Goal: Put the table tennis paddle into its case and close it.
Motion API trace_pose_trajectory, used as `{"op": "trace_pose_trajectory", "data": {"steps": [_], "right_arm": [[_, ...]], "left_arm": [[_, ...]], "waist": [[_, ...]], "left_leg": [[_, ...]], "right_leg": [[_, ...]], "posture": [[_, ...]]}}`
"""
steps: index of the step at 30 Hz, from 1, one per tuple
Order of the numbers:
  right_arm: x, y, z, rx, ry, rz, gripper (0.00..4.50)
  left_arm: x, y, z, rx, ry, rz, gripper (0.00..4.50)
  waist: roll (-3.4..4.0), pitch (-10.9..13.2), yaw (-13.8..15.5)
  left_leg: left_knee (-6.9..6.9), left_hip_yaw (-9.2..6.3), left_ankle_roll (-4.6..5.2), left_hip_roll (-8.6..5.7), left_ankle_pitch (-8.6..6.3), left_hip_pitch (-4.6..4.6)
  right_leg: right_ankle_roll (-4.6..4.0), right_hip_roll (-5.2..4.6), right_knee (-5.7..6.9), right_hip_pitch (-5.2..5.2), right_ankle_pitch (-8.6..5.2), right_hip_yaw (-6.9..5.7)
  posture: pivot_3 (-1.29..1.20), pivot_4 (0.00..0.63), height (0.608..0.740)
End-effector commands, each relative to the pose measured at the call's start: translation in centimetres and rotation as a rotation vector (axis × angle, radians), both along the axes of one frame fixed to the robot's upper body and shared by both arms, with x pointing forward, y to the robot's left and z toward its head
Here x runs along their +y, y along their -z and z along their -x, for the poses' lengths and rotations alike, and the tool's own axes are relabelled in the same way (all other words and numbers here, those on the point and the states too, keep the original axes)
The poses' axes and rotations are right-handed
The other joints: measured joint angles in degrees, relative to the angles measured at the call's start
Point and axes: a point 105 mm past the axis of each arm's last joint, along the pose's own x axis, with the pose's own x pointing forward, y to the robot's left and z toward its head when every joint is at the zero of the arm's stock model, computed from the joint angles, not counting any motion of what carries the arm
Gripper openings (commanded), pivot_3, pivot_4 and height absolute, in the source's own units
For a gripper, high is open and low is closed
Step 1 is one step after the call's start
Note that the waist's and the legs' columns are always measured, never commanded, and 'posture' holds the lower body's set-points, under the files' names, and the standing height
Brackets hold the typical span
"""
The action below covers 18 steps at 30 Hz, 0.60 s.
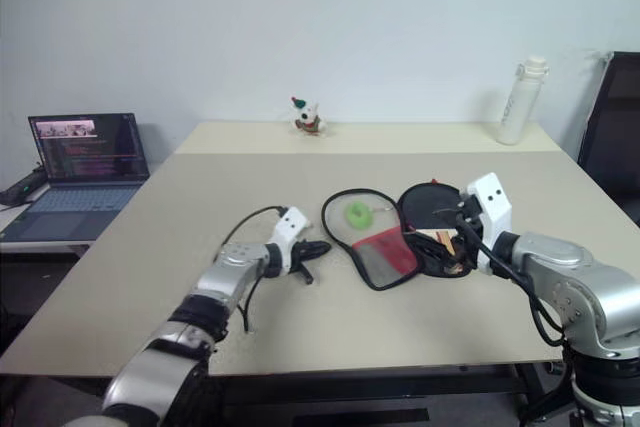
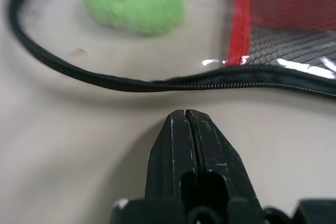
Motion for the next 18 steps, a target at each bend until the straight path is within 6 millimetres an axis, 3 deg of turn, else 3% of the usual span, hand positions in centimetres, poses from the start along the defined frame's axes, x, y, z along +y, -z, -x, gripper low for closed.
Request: {"op": "trace_pose_trajectory", "data": {"steps": [1,4,11,13,18], "right_arm": [[0.0,-1.1,0.5,-0.049,-0.007,-0.003,4.50],[-0.7,-1.2,0.5,-0.048,0.019,-0.002,4.50],[-3.1,-1.1,0.9,-0.032,0.096,0.027,4.50],[-4.4,-1.2,1.2,-0.018,0.133,0.042,4.50],[-6.6,-1.7,1.1,-0.011,0.227,0.056,4.50]], "left_arm": [[-1.7,-0.9,-0.6,-0.036,0.021,0.002,0.05],[-3.6,-2.1,-0.7,-0.062,0.065,0.028,0.05],[-8.3,-7.5,-1.0,-0.168,0.166,0.109,0.05],[-11.2,-10.4,-0.5,-0.218,0.225,0.157,0.05],[-15.3,-13.4,0.7,-0.277,0.307,0.176,0.05]], "waist": [[-0.01,0.0,0.0],[-0.03,0.0,0.1],[-0.11,0.1,0.2],[-0.13,0.1,0.3],[-0.12,0.1,0.6]], "left_leg": [[0.03,-0.01,0.00,-0.01,0.00,-0.02],[0.07,-0.01,0.00,-0.03,0.00,-0.06],[0.14,-0.23,0.00,-0.06,0.00,-0.38],[0.13,-0.24,0.00,-0.06,0.00,-0.38],[0.15,-0.36,0.00,-0.06,0.00,-0.62]], "right_leg": [[0.03,0.00,0.00,0.00,0.01,0.00],[0.07,-0.02,-0.03,0.00,0.04,0.00],[0.08,-0.03,-0.17,-0.08,0.05,-0.23],[0.08,-0.03,-0.19,-0.08,0.05,-0.24],[0.20,-0.03,-0.51,-0.08,0.12,-0.43]], "posture": [[0.00,0.150,0.740],[0.00,0.150,0.740],[0.00,0.150,0.740],[0.00,0.150,0.740],[0.00,0.150,0.740]]}}
